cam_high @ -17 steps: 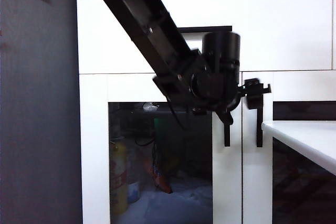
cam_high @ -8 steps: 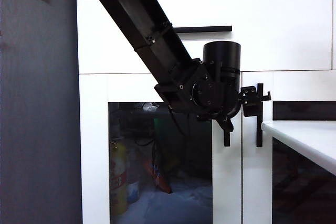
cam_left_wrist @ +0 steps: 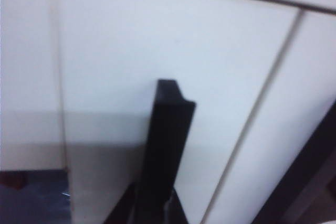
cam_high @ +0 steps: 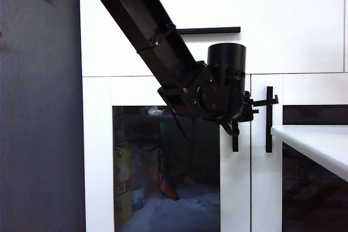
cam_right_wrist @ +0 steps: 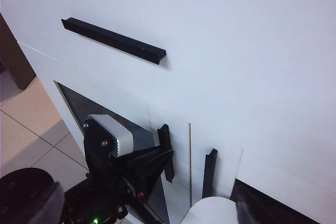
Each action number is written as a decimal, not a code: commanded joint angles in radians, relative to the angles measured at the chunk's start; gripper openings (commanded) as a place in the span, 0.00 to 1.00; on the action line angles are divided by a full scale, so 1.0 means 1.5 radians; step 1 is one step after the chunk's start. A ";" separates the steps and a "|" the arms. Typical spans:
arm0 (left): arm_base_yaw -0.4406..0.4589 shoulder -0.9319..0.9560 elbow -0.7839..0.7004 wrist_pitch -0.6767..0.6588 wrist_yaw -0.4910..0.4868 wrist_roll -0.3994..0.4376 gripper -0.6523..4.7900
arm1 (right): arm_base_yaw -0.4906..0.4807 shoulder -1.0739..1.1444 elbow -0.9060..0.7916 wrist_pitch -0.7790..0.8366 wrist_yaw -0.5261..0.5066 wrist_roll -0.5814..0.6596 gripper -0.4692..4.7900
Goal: Open the left door of the white cabinet, pick up a can of beverage from the table on the right, place it inside the cabinet, and finally close the cabinet door.
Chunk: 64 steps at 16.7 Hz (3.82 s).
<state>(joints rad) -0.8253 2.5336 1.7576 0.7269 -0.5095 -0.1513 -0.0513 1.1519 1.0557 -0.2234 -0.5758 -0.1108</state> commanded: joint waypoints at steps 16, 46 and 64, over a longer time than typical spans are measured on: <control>0.006 -0.004 0.004 0.025 0.058 -0.014 0.11 | 0.001 -0.003 0.003 0.037 -0.002 0.005 0.88; 0.001 -0.129 -0.239 0.063 0.058 -0.014 0.11 | 0.005 -0.002 0.003 0.027 -0.002 0.039 0.88; 0.002 -0.426 -0.504 0.060 0.058 -0.014 0.11 | 0.151 0.322 0.005 0.111 -0.061 0.058 0.09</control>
<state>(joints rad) -0.8448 1.9518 0.9932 0.6460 -0.2790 -0.1497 0.1738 1.6253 1.0603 -0.0467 -0.6281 -0.0257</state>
